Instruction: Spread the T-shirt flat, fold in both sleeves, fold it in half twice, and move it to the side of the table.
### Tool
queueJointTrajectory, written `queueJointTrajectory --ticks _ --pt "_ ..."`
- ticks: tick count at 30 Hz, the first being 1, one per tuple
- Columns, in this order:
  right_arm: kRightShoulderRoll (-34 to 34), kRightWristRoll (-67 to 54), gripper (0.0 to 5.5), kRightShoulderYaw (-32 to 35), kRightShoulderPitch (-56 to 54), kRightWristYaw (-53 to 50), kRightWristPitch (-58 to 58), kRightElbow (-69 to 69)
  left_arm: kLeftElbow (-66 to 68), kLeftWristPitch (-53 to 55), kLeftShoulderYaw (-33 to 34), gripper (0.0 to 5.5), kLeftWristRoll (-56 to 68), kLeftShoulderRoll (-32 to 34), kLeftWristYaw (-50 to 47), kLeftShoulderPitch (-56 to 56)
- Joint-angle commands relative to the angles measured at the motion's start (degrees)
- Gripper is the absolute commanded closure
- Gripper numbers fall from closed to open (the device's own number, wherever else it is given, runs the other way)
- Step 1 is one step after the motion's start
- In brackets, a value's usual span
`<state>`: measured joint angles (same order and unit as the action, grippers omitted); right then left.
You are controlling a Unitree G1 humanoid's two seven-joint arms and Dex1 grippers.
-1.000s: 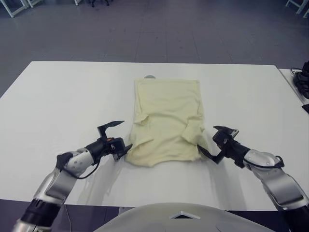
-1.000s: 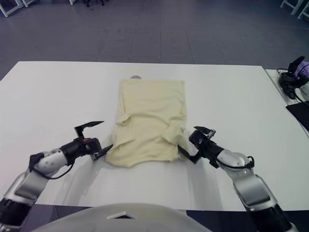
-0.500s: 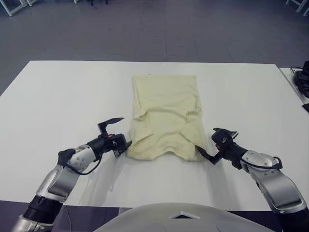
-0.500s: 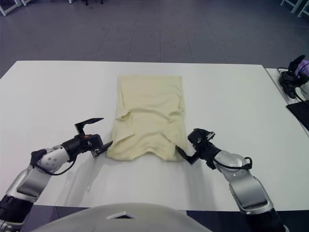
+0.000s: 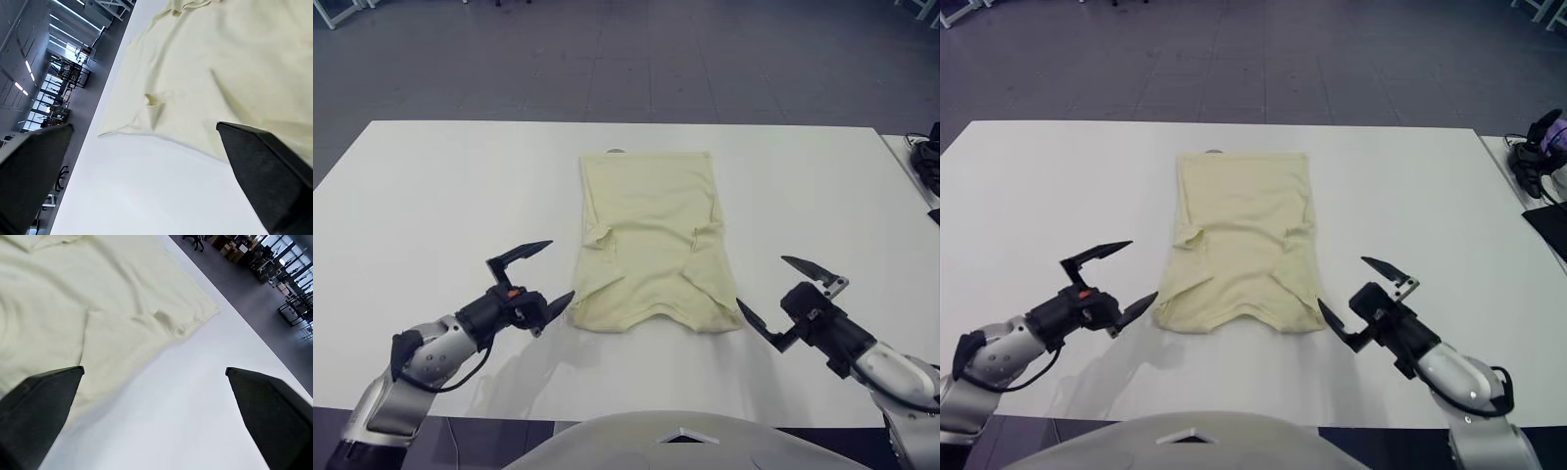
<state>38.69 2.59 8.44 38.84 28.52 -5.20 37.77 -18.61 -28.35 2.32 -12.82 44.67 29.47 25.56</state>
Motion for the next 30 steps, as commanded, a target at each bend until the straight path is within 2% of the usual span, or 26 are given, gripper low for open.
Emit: queueJointTrajectory --ticks 1,7,13,19,23,26,30 --pt "1.1 5.7 0.12 -2.9 2.7 0.6 9.7 -5.9 3.4 -5.1 -0.2 0.10 -0.2 2.2 1.5 1.6" --pt "0.7 12.2 0.12 -5.7 2.9 -0.9 16.1 -13.0 12.5 -10.7 -3.6 0.10 -7.8 2.8 0.7 -3.3" --pt "-2.0 18.6 0.12 -10.4 -2.7 -3.9 13.0 -18.4 18.3 -12.2 -9.2 0.10 -12.9 2.2 1.0 -9.6" --pt "-3.5 22.0 0.12 -13.5 -1.9 -7.0 12.5 -20.8 19.6 -14.0 -11.7 0.10 -13.8 2.8 0.4 -10.7" --pt "-2.7 21.9 0.79 -14.2 -0.6 -7.6 13.4 -21.0 21.0 -15.5 -13.1 0.10 -14.4 4.2 0.9 -11.5" --pt "-2.2 20.2 1.36 -13.3 -0.6 -7.3 13.4 -19.9 22.3 -16.3 -15.4 0.63 -14.1 5.2 2.7 -12.9" --pt "-2.1 16.3 0.82 -11.3 0.0 -6.5 13.4 -17.4 24.0 -16.4 -19.6 1.46 -13.3 7.2 7.4 -15.7"
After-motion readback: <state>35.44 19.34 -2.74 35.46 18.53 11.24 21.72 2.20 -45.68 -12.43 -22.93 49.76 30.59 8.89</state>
